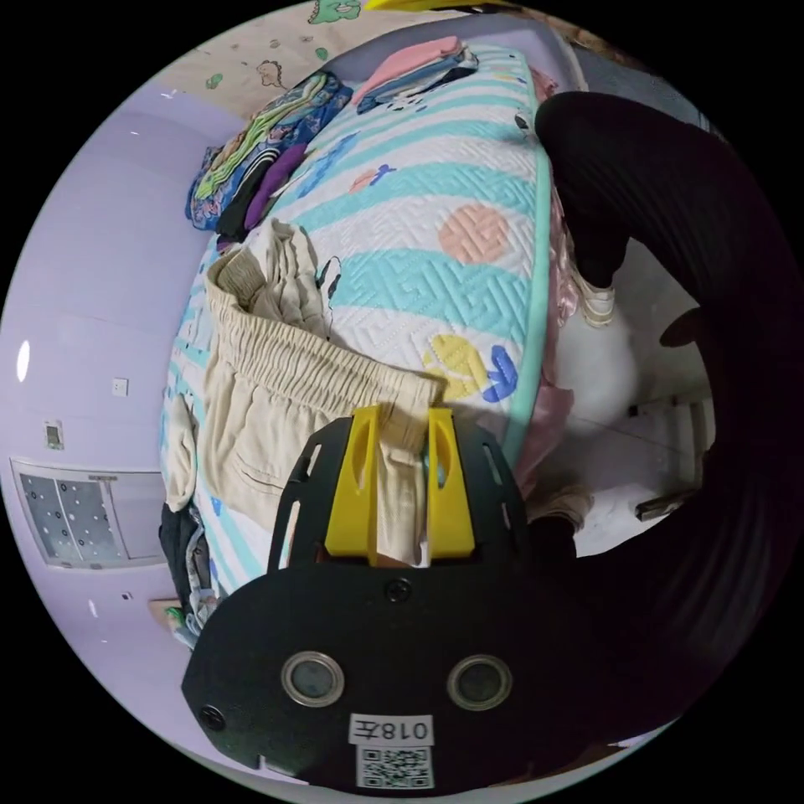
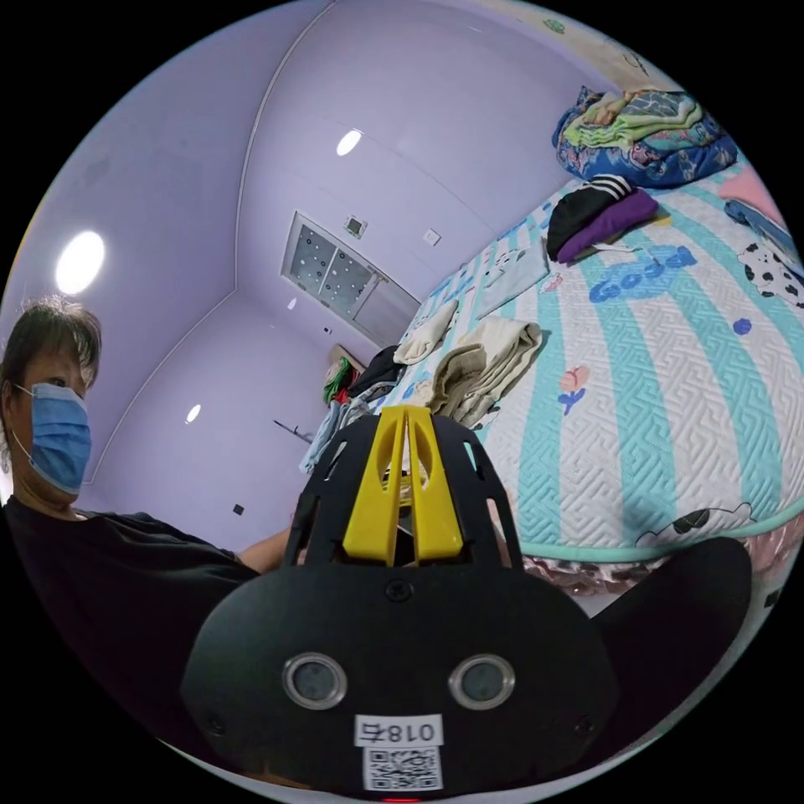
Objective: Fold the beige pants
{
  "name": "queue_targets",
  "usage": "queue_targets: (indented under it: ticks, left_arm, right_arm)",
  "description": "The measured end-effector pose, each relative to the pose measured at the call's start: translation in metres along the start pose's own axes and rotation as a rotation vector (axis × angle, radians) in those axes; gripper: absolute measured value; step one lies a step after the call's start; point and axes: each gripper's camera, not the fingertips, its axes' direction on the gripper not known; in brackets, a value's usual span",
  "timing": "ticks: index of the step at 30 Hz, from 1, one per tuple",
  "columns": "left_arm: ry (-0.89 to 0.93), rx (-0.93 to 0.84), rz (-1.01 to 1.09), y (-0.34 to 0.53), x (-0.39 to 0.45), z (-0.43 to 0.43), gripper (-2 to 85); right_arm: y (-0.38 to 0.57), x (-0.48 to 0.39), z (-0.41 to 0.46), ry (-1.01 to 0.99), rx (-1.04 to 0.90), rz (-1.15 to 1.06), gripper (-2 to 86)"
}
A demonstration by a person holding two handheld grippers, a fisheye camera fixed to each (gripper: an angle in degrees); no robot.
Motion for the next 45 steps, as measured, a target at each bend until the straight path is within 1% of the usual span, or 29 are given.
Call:
queue_targets:
  ticks: [2,4,5,6,7,8,9,10,11,12,13,15,18,20,21,23,24,26,27,28,31,33,35,36,37,39,43,45]
  left_arm:
    - [0.089,0.071,-0.137,0.027,-0.013,-0.006,5.4]
    - [0.264,0.280,-0.485,0.098,-0.047,-0.017,4.5]
    - [0.305,0.350,-0.583,0.122,-0.054,-0.019,4.5]
    - [0.371,0.513,-0.796,0.179,-0.065,-0.023,4.5]
    - [0.417,0.724,-1.022,0.247,-0.067,-0.025,4.4]
    - [0.426,0.849,-1.143,0.284,-0.062,-0.024,4.4]
    - [0.442,1.110,-1.386,0.358,-0.043,-0.013,4.4]
    - [0.444,1.320,-1.625,0.421,-0.012,0.008,4.3]
    - [0.441,1.382,-1.739,0.445,0.006,0.020,4.3]
    - [0.449,1.433,-1.895,0.483,0.036,0.045,4.2]
    - [0.482,1.428,-1.995,0.506,0.060,0.066,4.2]
    - [0.577,1.511,-2.110,0.524,0.087,0.093,4.2]
    - [0.662,1.460,-2.310,0.544,0.118,0.122,4.2]
    - [0.691,1.465,-2.352,0.557,0.138,0.139,4.2]
    - [0.702,1.479,-2.343,0.566,0.148,0.148,4.2]
    - [0.725,1.521,-2.287,0.576,0.160,0.158,4.1]
    - [0.739,1.566,-2.222,0.582,0.167,0.162,4.1]
    - [0.747,1.638,-2.086,0.590,0.176,0.164,4.0]
    - [0.734,1.670,-1.995,0.596,0.184,0.162,4.0]
    - [0.702,1.698,-1.915,0.606,0.194,0.159,4.0]
    - [0.628,1.724,-1.842,0.640,0.231,0.160,3.8]
    - [0.623,1.718,-1.859,0.662,0.256,0.169,3.9]
    - [0.630,1.632,-1.939,0.679,0.280,0.182,3.9]
    - [0.644,1.600,-1.976,0.686,0.296,0.192,3.9]
    - [0.654,1.595,-2.002,0.691,0.311,0.204,3.9]
    - [0.652,1.599,-2.023,0.697,0.329,0.219,3.9]
    - [0.683,1.642,-2.014,0.703,0.352,0.249,3.9]
    - [0.689,1.639,-1.991,0.704,0.356,0.256,3.9]
  right_arm:
    - [0.009,-0.002,-0.009,0.005,0.025,0.005,-0.4]
    - [0.015,-0.004,-0.014,0.013,0.041,0.006,-0.4]
    - [0.018,-0.005,-0.016,0.020,0.045,0.005,-0.4]
    - [0.019,-0.006,-0.016,0.024,0.045,0.004,-0.4]
    - [0.021,-0.007,-0.014,0.028,0.044,0.004,-0.4]
    - [0.023,-0.009,-0.010,0.026,0.039,0.005,-0.4]
    - [0.023,-0.009,-0.007,0.022,0.034,0.005,-0.4]
    - [0.024,-0.011,0.001,0.012,0.020,0.003,-0.4]
    - [0.024,-0.012,0.011,0.005,0.000,0.002,-0.3]
    - [0.024,-0.013,0.018,0.001,-0.012,0.002,-0.3]
    - [0.023,-0.014,0.032,-0.008,-0.040,0.001,-0.3]
    - [0.023,-0.017,0.057,-0.007,-0.093,-0.004,-0.2]
    - [0.018,-0.030,0.106,0.066,-0.224,-0.082,0.2]
    - [0.014,-0.050,0.149,0.199,-0.334,-0.255,0.9]
    - [0.013,-0.055,0.160,0.242,-0.362,-0.307,1.5]
    - [0.013,-0.074,0.204,0.397,-0.452,-0.515,4.2]
    - [0.013,-0.078,0.214,0.421,-0.467,-0.563,5.1]
    - [0.014,-0.094,0.251,0.487,-0.530,-0.766,6.9]
    - [0.014,-0.098,0.260,0.510,-0.543,-0.815,7.2]
    - [0.013,-0.103,0.276,0.544,-0.560,-0.908,7.7]
    - [0.010,-0.113,0.308,0.540,-0.601,-1.066,8.4]
    - [0.008,-0.116,0.326,0.503,-0.645,-1.123,9.0]
    - [0.012,-0.116,0.351,0.391,-0.793,-1.177,9.5]
    - [0.014,-0.116,0.358,0.365,-0.838,-1.190,9.6]
    - [0.020,-0.116,0.369,0.334,-0.908,-1.220,9.8]
    - [0.026,-0.115,0.381,0.352,-0.942,-1.286,9.9]
    - [0.008,-0.112,0.394,0.362,-0.963,-1.311,10.1]
    - [0.006,-0.108,0.402,0.366,-1.036,-1.349,7.8]
